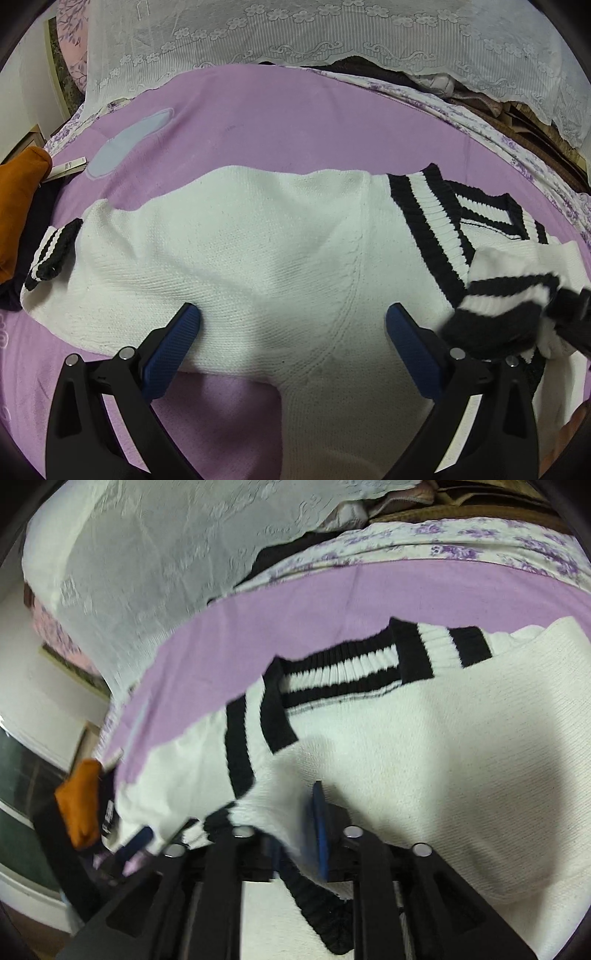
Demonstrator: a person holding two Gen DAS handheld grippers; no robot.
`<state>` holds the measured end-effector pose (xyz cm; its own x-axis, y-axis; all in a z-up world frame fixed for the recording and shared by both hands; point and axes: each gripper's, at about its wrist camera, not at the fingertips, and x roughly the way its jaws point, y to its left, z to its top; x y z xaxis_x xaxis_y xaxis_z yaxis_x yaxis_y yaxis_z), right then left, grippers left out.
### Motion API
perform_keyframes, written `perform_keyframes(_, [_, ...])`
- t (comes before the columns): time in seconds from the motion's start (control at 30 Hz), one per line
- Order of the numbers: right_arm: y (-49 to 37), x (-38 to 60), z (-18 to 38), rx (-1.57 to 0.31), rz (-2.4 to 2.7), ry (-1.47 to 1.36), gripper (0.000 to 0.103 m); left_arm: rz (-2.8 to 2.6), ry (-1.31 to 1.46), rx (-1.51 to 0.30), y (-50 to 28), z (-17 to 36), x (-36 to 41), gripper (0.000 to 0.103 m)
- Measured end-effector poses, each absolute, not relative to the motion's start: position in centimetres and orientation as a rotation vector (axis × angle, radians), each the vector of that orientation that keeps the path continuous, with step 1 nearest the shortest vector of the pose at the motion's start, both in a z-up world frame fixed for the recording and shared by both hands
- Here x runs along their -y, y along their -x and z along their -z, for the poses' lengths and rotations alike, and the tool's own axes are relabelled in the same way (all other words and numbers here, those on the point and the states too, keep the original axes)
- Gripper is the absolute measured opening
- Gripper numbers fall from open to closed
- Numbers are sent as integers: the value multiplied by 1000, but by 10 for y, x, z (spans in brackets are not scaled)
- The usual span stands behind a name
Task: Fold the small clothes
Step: 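Lift the cuff with the right tool and fold the sleeve across the sweater body, then open the right tool to release the sleeve onto the sweater body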
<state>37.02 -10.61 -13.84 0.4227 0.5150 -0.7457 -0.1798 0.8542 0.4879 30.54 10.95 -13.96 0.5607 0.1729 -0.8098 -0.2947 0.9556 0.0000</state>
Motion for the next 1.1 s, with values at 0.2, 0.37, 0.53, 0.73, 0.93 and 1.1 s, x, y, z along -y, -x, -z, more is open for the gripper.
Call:
perform_keyframes(0.2, [-345,84,125,-998,-448,-89,54,-274,148,-937,-306,140,-111,99])
perform_keyframes(0.37, [-305,75,124,-969,-529,93,74,-278,130,-947,-309,143,-109,99])
perform_keyframes(0.53, [-293,101,104,-901,-530,11,73,-272,145,-938,-307,140,-112,99])
perform_keyframes(0.73, [-326,112,82,-828,-433,-52,42,-273,167,-936,-302,134,-116,99])
perform_keyframes(0.93, [-330,72,128,-983,-489,65,41,-338,227,-929,-302,130,-138,99])
perform_keyframes(1.1, [-312,68,121,-930,-456,152,41,-362,242,-915,-302,128,-145,99])
